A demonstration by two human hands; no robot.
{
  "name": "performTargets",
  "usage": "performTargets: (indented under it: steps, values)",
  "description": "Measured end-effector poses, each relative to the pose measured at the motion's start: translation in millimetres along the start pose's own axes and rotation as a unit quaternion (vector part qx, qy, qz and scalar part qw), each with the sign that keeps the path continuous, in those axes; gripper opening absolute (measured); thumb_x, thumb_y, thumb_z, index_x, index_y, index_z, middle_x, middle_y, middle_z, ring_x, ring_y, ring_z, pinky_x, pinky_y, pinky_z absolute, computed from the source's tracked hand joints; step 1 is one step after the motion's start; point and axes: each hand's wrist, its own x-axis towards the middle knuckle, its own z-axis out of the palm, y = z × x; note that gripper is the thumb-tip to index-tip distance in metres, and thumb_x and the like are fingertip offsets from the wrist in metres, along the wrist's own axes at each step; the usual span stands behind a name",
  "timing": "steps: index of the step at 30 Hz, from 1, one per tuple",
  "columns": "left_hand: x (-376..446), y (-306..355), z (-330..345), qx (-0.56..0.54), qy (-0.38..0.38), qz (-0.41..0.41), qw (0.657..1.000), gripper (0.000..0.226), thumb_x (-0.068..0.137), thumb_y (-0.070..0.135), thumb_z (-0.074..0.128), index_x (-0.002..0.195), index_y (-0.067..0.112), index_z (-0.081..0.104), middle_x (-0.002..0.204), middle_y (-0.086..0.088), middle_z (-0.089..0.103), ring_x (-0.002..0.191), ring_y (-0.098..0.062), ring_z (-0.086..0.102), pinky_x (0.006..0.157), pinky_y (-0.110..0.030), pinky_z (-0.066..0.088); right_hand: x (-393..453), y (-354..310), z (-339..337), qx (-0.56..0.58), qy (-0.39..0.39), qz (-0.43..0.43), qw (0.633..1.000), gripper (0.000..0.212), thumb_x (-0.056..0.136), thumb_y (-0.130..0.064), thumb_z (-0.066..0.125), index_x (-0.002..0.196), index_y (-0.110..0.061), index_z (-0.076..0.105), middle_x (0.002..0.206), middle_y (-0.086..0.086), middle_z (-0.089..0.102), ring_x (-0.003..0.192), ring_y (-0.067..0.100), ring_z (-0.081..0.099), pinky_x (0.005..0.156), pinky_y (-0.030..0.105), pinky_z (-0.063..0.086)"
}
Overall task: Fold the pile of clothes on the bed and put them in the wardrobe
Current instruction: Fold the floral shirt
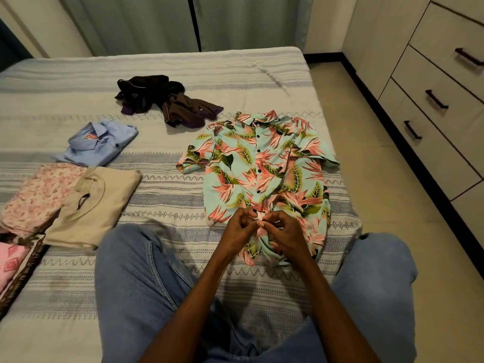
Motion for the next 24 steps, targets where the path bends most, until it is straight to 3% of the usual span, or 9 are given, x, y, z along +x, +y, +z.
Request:
performTargets:
  steps: [3,5,8,11,14,16,20,24]
  values:
    - [0,-2,-1,-0.003,0.007,-0.031,1.000,0.012,0.092,0.019,0.069,0.098,0.011,0.062,0.072,-0.004,0.065,0.061,-0.012,0.060,0.056,-0.027,0.047,-3,2,-5,-0.122,-0.011,0.004,0.992,0.023,0.081,-0.048,0.077,0.082,-0.028,0.065,0.076,-0.011,0.069,0.070,0.003,0.066,0.066,0.038,0.057]
    - [0,-3,0,0.037,0.053,-0.027,0.998,0.015,0.096,0.027,0.064,0.096,0.013,0.064,0.076,-0.003,0.070,0.064,-0.013,0.064,0.059,-0.030,0.048,-6,-1,-9,-0.192,-0.022,0.004,0.981,0.032,0.079,-0.059,0.074,0.077,-0.029,0.064,0.072,-0.013,0.066,0.066,0.001,0.062,0.060,0.031,0.053]
    - [4,1,-4,0.099,0.151,0.005,0.984,0.015,0.098,0.034,0.059,0.095,0.020,0.064,0.079,0.003,0.069,0.071,-0.009,0.066,0.065,-0.030,0.051,-3,-4,-15,-0.197,0.001,0.024,0.980,0.033,0.086,-0.058,0.066,0.077,-0.027,0.066,0.069,-0.013,0.065,0.066,0.002,0.060,0.059,0.029,0.047]
    - [14,13,-11,0.122,0.172,0.050,0.976,0.018,0.099,0.035,0.059,0.091,0.019,0.062,0.072,0.003,0.067,0.069,-0.011,0.064,0.065,-0.030,0.050,11,-4,-24,-0.171,0.051,0.044,0.983,0.031,0.094,-0.051,0.060,0.076,-0.027,0.064,0.073,-0.014,0.066,0.069,0.005,0.062,0.062,0.030,0.047]
    - [39,26,-15,0.151,0.175,0.067,0.971,0.017,0.099,0.035,0.059,0.090,0.021,0.063,0.074,0.005,0.068,0.068,-0.005,0.063,0.064,-0.025,0.047,35,-9,-33,-0.181,0.055,0.056,0.980,0.027,0.095,-0.050,0.059,0.075,-0.032,0.063,0.078,-0.011,0.069,0.073,0.010,0.064,0.064,0.029,0.047]
    - [64,38,-17,0.162,0.162,0.085,0.970,0.017,0.099,0.036,0.059,0.089,0.023,0.062,0.080,0.005,0.069,0.074,-0.009,0.065,0.067,-0.028,0.048,62,-12,-42,-0.195,0.050,0.047,0.978,0.031,0.095,-0.048,0.058,0.076,-0.026,0.065,0.077,-0.008,0.069,0.073,0.013,0.064,0.064,0.032,0.048]
    - [131,62,-25,0.219,0.116,0.107,0.963,0.017,0.099,0.033,0.058,0.103,0.018,0.065,0.105,0.006,0.067,0.085,-0.010,0.064,0.070,-0.022,0.047,131,-19,-61,-0.250,0.032,0.020,0.968,0.031,0.097,-0.049,0.056,0.084,-0.023,0.067,0.078,-0.006,0.065,0.076,0.018,0.062,0.063,0.031,0.044]
    - [217,71,-41,0.338,0.086,0.123,0.929,0.023,0.098,0.016,0.055,0.119,0.009,0.060,0.125,-0.011,0.060,0.114,-0.026,0.057,0.091,-0.026,0.039,217,-20,-78,-0.289,0.010,0.001,0.957,0.034,0.097,-0.050,0.055,0.102,-0.021,0.072,0.096,-0.001,0.071,0.090,0.021,0.066,0.075,0.035,0.051]
